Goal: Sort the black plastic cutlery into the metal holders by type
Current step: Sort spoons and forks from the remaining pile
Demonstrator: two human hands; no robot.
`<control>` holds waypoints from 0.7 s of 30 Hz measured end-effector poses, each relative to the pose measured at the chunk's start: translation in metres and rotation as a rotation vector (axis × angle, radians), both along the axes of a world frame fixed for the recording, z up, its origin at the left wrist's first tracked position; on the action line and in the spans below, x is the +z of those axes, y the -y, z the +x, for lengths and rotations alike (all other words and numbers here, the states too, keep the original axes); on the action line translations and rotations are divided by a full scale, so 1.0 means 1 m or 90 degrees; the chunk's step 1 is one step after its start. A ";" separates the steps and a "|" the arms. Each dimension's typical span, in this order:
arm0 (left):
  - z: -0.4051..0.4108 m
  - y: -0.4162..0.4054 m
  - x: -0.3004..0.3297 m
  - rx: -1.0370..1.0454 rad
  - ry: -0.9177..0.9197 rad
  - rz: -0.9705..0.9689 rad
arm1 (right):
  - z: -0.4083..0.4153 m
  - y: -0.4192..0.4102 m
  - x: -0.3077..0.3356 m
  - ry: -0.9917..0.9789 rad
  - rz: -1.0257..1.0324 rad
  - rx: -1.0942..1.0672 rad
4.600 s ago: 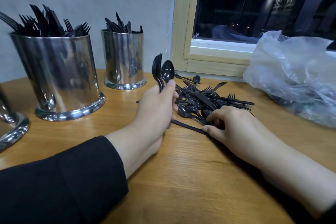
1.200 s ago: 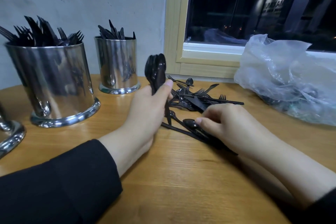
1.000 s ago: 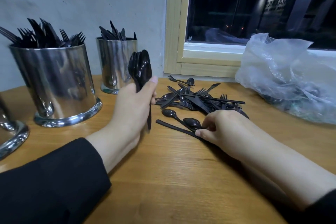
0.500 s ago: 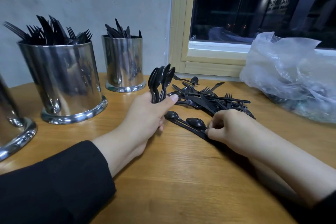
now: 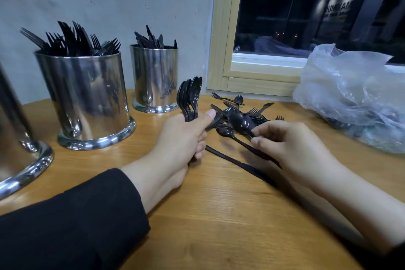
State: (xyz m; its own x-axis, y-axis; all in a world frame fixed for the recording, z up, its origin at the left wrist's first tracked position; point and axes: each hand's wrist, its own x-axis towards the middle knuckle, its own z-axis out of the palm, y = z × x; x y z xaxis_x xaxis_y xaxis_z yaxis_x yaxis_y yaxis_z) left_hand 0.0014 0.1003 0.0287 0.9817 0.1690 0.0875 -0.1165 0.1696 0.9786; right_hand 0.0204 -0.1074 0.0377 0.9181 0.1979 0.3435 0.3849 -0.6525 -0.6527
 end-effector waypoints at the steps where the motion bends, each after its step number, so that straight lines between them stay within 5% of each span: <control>1: 0.000 0.000 0.000 -0.005 0.000 0.001 | -0.002 -0.002 0.002 0.006 0.051 0.007; 6: 0.000 0.007 -0.001 -0.031 0.021 0.001 | -0.004 -0.022 0.005 -0.002 0.167 0.023; 15: -0.002 0.010 -0.004 -0.104 0.025 -0.039 | 0.003 -0.068 0.001 0.083 0.075 0.017; 21: 0.004 0.000 -0.002 0.004 0.025 -0.003 | 0.012 -0.047 0.011 0.189 -0.040 0.037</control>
State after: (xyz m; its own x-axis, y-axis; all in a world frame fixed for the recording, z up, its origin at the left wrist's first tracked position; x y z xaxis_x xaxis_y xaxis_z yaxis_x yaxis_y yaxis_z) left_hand 0.0054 0.0999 0.0266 0.9765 0.1754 0.1255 -0.1561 0.1734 0.9724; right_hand 0.0325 -0.0608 0.0486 0.7656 0.2762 0.5809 0.5909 -0.6589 -0.4655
